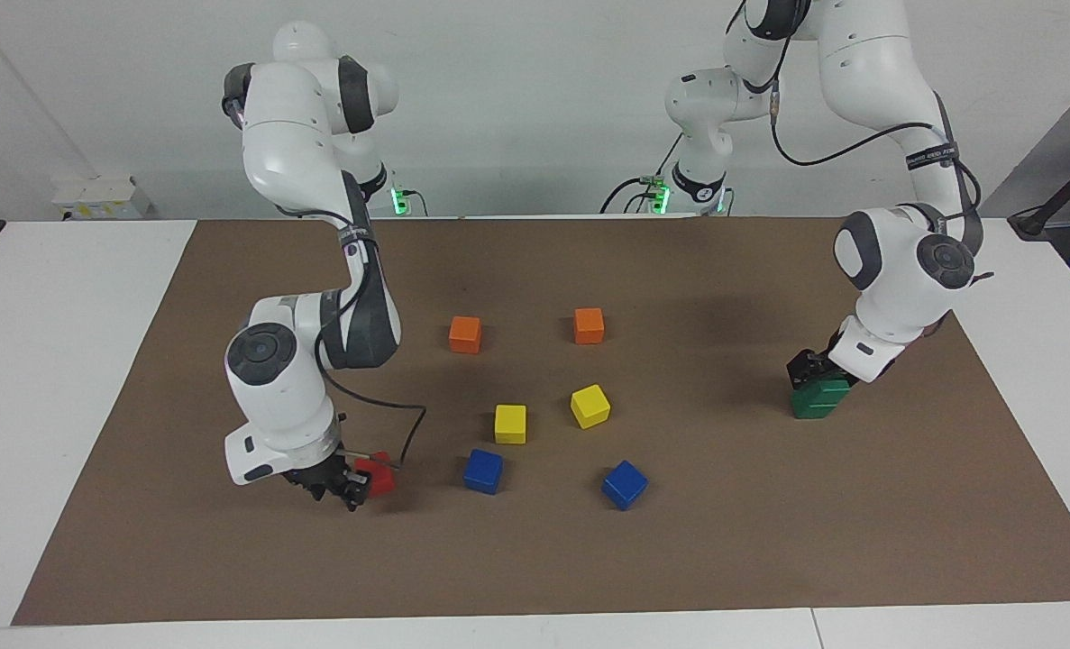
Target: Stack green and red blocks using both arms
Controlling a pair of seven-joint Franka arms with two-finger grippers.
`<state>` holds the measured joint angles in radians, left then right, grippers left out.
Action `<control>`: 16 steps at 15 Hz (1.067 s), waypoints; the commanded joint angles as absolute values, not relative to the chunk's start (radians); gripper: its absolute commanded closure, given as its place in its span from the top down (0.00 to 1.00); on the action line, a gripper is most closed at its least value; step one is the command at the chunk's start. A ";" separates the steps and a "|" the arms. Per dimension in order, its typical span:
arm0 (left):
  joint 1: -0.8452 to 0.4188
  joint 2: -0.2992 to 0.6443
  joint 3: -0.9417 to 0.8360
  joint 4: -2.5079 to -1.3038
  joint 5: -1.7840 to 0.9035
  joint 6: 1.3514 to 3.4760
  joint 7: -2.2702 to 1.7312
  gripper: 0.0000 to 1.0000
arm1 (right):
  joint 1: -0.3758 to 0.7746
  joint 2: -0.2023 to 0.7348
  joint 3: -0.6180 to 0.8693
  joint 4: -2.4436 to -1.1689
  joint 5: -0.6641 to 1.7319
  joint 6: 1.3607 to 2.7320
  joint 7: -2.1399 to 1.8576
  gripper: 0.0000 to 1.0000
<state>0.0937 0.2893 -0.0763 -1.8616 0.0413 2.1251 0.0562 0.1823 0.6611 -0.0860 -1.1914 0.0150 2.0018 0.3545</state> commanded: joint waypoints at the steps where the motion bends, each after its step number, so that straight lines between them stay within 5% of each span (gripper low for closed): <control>1: 0.100 0.272 -0.075 -1.884 0.040 2.132 0.066 1.00 | 0.193 0.569 -0.065 -1.215 0.008 1.927 0.305 1.00; 12: 0.112 0.291 -0.075 -1.994 0.040 2.318 0.061 1.00 | 0.284 0.486 -0.043 -1.255 0.028 1.835 0.299 1.00; 16: 0.095 0.310 -0.075 -1.997 0.040 2.344 0.003 0.74 | 0.265 0.471 -0.043 -1.267 0.026 1.833 0.298 1.00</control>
